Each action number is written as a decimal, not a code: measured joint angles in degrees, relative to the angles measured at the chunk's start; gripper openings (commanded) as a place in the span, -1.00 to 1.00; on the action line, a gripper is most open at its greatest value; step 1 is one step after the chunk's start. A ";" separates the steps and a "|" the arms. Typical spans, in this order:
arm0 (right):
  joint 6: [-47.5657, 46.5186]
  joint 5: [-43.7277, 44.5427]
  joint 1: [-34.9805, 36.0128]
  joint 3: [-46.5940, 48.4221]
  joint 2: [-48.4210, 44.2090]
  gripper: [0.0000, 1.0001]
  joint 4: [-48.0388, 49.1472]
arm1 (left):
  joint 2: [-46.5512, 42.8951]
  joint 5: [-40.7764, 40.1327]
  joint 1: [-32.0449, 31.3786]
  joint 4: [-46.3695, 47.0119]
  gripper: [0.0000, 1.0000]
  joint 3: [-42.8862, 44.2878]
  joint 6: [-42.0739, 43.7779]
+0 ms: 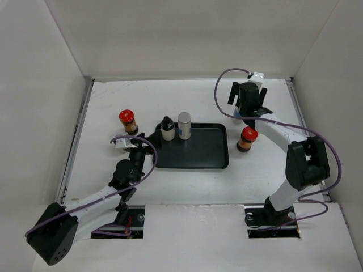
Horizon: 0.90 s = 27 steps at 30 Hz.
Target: Organize the condiment bottles
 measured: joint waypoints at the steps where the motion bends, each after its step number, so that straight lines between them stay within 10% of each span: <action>1: 0.31 -1.20 -0.26 0.44 0.81 1.00 -0.61 | 0.00 0.04 0.02 -0.07 0.66 0.00 0.00; 5: 1.03 -3.96 -0.85 2.21 3.56 0.90 -1.70 | -0.50 0.07 -0.04 -0.13 0.67 0.00 -0.02; 12: 1.75 -4.68 -1.84 3.17 5.22 0.03 -2.08 | -0.52 0.07 0.02 -0.20 0.67 0.00 -0.02; 27: 1.64 -4.90 15.93 -7.13 -13.94 0.06 1.27 | -3.37 -4.83 -3.26 -3.26 1.00 0.55 -0.90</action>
